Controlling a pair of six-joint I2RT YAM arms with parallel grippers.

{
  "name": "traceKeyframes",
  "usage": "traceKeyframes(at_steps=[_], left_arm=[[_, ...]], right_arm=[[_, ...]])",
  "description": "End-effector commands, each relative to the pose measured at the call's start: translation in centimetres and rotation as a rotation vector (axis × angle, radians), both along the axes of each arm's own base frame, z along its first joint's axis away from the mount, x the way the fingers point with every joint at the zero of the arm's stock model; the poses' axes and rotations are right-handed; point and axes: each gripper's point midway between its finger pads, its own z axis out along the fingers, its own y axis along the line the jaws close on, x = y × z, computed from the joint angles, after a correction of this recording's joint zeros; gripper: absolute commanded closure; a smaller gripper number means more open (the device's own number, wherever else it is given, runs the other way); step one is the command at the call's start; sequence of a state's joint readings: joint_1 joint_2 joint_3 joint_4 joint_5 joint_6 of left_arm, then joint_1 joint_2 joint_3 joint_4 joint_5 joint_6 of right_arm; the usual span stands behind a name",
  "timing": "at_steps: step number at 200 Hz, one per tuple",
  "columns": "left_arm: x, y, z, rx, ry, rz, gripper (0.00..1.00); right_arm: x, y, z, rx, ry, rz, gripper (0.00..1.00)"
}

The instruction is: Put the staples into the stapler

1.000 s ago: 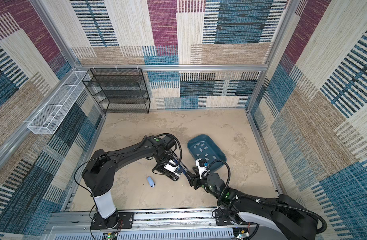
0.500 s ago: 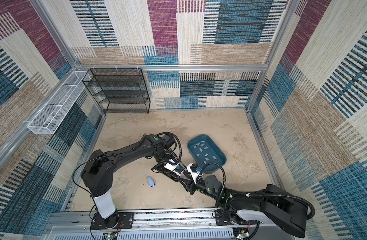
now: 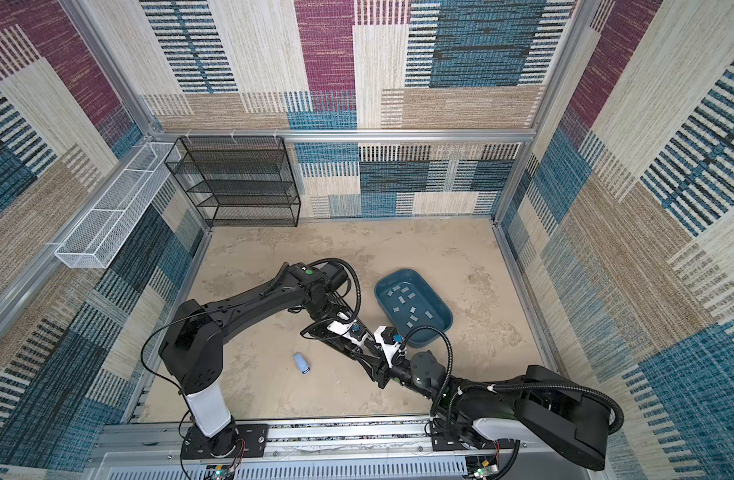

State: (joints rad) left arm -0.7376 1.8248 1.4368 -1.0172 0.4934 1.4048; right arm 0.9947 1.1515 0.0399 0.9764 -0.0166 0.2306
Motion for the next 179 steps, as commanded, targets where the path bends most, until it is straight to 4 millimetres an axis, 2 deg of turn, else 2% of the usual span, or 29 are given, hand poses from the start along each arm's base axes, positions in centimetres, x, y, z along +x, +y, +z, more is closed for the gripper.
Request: traceKeyframes(at_steps=[1, 34, 70, 97, 131, 158, 179], left_arm=[[-1.0, -0.5, 1.3, -0.045, 0.052, -0.001, 1.0], [-1.1, -0.6, 1.6, -0.052, 0.059, 0.001, 1.0], [-1.8, -1.3, 2.8, -0.105, 0.097, -0.006, 1.0], [-2.1, -1.4, 3.4, -0.121, 0.104, -0.011, 1.0], [-2.4, -1.2, 3.9, -0.133, 0.116, -0.027, 1.0], [-2.6, -1.2, 5.3, -0.17, 0.143, -0.031, 1.0], [-2.5, -0.9, 5.6, -0.182, 0.144, -0.026, 1.0]], right_arm=[[-0.3, 0.5, 1.6, 0.053, -0.035, 0.031, 0.55], [-0.1, 0.7, 1.8, 0.057, -0.04, 0.027, 0.56], [0.4, 1.1, 1.6, 0.048, -0.034, 0.015, 0.61], [0.6, 1.3, 1.2, 0.037, -0.025, 0.006, 0.68], [0.6, 0.8, 0.4, 0.024, -0.014, -0.009, 0.83], [0.3, 0.6, -0.6, 0.006, 0.002, 0.0, 0.87], [0.3, 0.4, -1.8, -0.023, 0.02, -0.007, 0.88]])
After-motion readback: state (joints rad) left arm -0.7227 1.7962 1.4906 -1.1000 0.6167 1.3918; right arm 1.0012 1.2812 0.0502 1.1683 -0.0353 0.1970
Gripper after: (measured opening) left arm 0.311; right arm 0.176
